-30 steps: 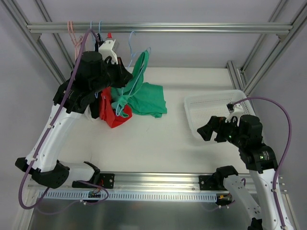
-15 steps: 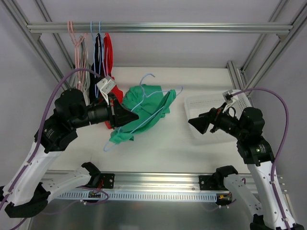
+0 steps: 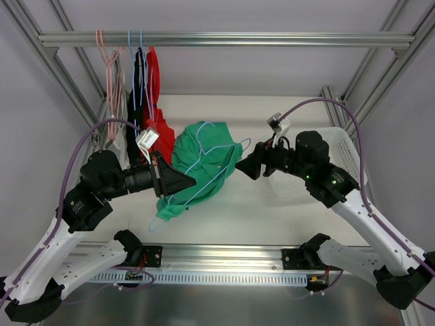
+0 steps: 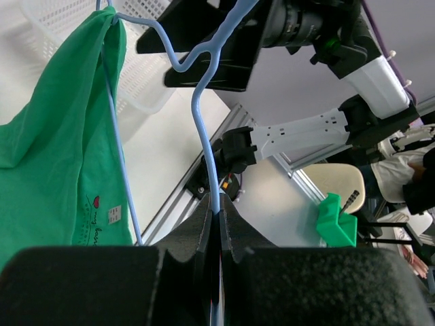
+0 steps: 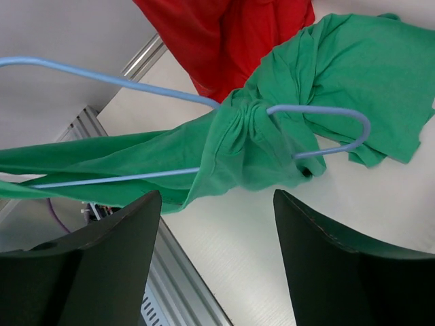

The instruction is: Remove the tank top from the hanger

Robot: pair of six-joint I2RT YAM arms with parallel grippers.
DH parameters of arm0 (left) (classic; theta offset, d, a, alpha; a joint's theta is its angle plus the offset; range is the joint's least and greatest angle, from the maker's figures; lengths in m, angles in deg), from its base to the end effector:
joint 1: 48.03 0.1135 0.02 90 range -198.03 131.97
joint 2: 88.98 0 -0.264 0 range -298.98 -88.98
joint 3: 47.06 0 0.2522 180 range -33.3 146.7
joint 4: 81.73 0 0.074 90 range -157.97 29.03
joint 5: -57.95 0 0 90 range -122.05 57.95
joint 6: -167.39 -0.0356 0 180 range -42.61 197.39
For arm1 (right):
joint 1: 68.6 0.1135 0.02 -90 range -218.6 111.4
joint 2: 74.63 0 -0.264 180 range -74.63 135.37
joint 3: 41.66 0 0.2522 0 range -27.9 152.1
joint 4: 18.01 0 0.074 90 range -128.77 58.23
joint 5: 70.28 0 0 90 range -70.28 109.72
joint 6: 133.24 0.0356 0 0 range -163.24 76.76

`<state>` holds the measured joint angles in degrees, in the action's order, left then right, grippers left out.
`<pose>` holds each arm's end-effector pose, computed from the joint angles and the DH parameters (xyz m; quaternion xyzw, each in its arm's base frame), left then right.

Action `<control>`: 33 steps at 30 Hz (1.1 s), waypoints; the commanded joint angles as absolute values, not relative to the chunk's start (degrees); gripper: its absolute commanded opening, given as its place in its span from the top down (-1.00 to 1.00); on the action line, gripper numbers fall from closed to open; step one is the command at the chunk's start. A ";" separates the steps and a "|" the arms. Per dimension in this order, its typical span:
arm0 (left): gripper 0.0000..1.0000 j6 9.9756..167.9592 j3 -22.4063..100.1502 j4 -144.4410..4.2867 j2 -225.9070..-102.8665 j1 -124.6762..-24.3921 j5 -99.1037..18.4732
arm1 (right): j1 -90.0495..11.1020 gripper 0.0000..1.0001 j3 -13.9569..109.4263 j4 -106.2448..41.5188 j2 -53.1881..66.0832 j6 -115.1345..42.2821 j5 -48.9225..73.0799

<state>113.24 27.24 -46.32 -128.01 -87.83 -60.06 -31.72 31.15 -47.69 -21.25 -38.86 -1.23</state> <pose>0.0863 -0.0937 0.4251 0.1945 0.6806 -0.5556 0.4362 0.1571 0.1337 0.3902 -0.3231 0.6919 0.3527 0.5408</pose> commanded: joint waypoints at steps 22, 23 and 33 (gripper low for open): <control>1.00 114.92 28.31 -52.24 -128.09 -88.29 -60.71 | -27.38 0.21 34.68 -32.30 -11.80 -38.15 7.50; 1.00 114.83 28.49 -52.24 -128.53 -88.29 -60.88 | -27.38 0.26 35.03 -32.30 -11.10 -37.97 7.50; 1.00 114.74 28.49 -52.07 -128.62 -88.29 -61.06 | -31.58 0.99 36.43 -39.66 -14.33 -38.67 26.99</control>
<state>114.31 26.89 -48.79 -129.34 -87.83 -60.09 -28.72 32.96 -38.60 -11.22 -38.77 16.91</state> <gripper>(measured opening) 0.020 0.011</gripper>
